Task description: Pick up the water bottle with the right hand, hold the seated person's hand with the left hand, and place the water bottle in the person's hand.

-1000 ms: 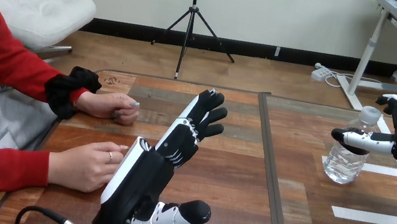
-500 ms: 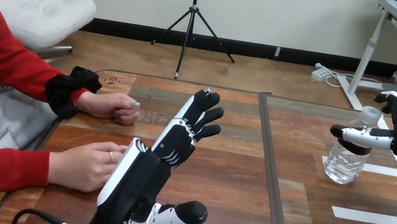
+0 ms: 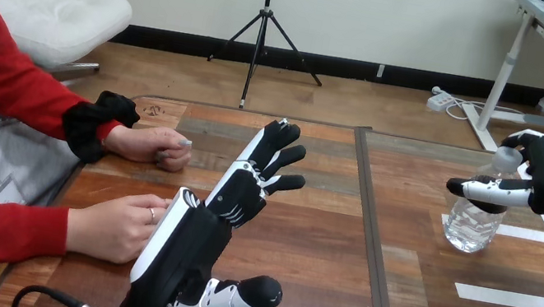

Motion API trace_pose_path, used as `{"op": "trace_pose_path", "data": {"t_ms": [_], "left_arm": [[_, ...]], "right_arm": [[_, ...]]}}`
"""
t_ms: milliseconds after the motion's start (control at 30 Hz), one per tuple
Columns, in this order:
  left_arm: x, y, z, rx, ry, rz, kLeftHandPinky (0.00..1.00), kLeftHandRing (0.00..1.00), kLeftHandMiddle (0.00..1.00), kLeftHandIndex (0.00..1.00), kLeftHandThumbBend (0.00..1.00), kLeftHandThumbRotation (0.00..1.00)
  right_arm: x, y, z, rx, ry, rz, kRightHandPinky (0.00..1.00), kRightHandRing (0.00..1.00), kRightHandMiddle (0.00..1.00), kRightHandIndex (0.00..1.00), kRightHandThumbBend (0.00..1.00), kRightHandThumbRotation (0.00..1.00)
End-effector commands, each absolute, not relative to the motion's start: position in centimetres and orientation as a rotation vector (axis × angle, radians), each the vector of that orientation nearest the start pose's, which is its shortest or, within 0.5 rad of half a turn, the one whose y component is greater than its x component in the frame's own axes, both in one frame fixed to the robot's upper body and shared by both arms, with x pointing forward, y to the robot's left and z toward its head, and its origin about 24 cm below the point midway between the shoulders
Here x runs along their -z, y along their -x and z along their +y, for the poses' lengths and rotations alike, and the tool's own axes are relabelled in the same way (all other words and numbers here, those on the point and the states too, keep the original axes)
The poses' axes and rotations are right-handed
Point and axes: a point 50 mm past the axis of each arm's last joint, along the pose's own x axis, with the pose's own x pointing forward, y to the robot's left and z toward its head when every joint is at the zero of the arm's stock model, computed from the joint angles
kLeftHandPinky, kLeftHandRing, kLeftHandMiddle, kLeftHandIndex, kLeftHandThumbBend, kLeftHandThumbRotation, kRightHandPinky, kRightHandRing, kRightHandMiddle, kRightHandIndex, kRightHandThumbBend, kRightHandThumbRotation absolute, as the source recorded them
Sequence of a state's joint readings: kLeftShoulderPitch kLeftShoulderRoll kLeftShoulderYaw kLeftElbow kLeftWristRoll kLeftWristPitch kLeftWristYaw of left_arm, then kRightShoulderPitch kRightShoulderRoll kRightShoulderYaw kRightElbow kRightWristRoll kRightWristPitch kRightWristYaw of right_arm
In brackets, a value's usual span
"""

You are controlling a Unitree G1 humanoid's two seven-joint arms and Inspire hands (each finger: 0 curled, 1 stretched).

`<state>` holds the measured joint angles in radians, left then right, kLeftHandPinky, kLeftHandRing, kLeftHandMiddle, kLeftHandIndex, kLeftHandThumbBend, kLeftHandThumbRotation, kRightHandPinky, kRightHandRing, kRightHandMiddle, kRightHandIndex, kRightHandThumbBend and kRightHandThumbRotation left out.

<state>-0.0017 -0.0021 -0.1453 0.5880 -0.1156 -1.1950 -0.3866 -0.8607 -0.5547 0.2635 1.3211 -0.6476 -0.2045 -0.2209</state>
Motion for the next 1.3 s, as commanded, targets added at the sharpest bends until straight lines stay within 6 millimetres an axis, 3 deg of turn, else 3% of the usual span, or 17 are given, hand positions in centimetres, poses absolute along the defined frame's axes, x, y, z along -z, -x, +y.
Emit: {"op": "trace_pose_path", "data": {"t_ms": [0, 333, 767, 1267], "left_arm": [[-3.5, -21.0, 10.9, 0.426, 0.003, -0.694, 0.83, 0.93, 0.97, 0.98, 0.85, 0.73], [-3.5, -21.1, 10.7, 0.427, 0.01, -0.689, 0.83, 0.93, 0.96, 0.97, 0.86, 0.72], [-3.6, -21.4, 10.5, 0.436, 0.014, -0.691, 0.85, 0.94, 0.97, 0.98, 0.86, 0.71], [-3.7, -21.7, 10.4, 0.438, 0.019, -0.706, 0.87, 0.94, 0.97, 0.98, 0.85, 0.71]], "right_arm": [[-10.0, -37.9, -27.3, 0.098, 1.267, 0.133, 0.5, 0.57, 0.62, 0.68, 1.0, 0.52], [-9.5, -37.6, -27.1, 0.073, 1.236, 0.123, 0.43, 0.49, 0.54, 0.59, 1.0, 0.48], [-9.1, -37.4, -26.7, 0.027, 1.224, 0.102, 0.45, 0.46, 0.49, 0.49, 1.0, 0.42], [-8.7, -37.2, -26.2, -0.046, 1.215, 0.088, 0.44, 0.45, 0.48, 0.46, 1.0, 0.49]]}}
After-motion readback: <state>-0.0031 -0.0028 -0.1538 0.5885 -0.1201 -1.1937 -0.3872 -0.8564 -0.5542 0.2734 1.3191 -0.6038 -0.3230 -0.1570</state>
